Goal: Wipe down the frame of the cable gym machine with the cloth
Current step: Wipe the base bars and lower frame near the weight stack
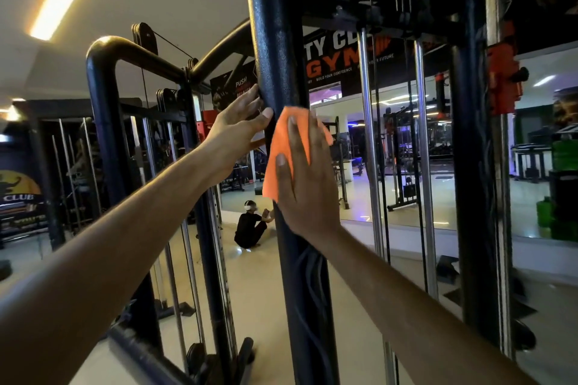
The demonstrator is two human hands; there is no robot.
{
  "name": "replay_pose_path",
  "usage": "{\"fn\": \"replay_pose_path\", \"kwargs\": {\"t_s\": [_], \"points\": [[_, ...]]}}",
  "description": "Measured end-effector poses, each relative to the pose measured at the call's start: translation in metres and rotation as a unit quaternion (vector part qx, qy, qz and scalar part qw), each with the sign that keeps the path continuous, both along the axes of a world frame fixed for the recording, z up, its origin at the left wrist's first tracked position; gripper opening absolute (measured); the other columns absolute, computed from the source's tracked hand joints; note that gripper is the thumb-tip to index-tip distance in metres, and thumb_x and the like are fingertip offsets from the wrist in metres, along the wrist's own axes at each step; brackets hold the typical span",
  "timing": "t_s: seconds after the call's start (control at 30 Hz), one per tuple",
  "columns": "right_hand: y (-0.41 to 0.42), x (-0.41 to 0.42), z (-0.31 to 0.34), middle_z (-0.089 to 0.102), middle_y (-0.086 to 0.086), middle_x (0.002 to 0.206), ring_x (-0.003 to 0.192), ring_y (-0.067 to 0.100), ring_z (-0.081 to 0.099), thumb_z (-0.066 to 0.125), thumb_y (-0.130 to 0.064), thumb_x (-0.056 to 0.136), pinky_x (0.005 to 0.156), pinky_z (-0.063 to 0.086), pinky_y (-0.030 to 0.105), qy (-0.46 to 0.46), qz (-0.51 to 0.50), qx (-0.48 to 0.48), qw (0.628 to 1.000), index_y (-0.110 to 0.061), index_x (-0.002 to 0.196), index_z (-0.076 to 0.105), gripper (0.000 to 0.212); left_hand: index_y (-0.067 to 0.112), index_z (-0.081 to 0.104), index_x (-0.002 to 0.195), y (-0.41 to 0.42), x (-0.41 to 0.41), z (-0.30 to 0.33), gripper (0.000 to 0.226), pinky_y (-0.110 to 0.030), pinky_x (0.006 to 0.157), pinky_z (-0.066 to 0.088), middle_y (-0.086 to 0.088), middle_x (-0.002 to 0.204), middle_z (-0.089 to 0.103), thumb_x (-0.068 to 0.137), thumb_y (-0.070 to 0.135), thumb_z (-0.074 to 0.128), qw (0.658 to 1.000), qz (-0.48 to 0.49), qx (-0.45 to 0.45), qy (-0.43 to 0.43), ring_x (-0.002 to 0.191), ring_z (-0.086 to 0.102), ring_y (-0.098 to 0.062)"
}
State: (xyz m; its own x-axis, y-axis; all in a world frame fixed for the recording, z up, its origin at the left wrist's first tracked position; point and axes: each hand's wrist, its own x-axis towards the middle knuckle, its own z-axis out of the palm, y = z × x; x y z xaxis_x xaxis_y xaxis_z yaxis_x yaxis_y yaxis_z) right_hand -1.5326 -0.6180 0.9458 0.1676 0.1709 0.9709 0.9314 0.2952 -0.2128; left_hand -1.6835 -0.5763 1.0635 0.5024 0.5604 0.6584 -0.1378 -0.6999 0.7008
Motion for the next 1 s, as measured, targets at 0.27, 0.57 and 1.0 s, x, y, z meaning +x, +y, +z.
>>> {"fn": "replay_pose_path", "kwargs": {"t_s": [0.27,0.57,1.0], "points": [[-0.007,0.001,-0.022,-0.008,-0.003,0.183,0.169,0.027,0.005,0.03,-0.051,0.116,0.124,0.038,0.064,0.014,0.032,-0.037,0.999,-0.034,0.175,0.01,0.065,0.038,0.038,0.165,0.004,-0.001,-0.01,0.065,-0.046,0.111,0.052,0.012,0.155,0.059,0.108,0.022,0.064,1.0,-0.011,-0.007,0.011,0.141,0.059,-0.013],[-0.007,-0.001,-0.062,-0.01,-0.003,0.183,0.169,0.023,0.0,0.031,-0.044,0.118,0.125,0.038,0.063,0.009,0.019,-0.042,0.999,-0.032,0.175,0.01,0.062,0.038,0.039,0.164,0.002,0.001,-0.022,0.065,-0.051,0.117,0.047,0.011,0.155,0.059,0.107,0.022,0.065,1.0,-0.013,-0.018,-0.008,0.143,0.056,-0.014],[-0.009,0.003,-0.051,-0.01,-0.006,0.183,0.169,0.026,0.003,0.033,-0.044,0.117,0.121,0.044,0.063,0.009,0.046,-0.038,0.998,-0.031,0.175,0.012,0.063,0.042,0.04,0.163,-0.008,0.002,-0.048,0.066,-0.05,0.118,0.046,0.011,0.159,0.055,0.105,0.029,0.069,0.999,0.001,-0.03,-0.009,0.143,0.055,-0.014]]}}
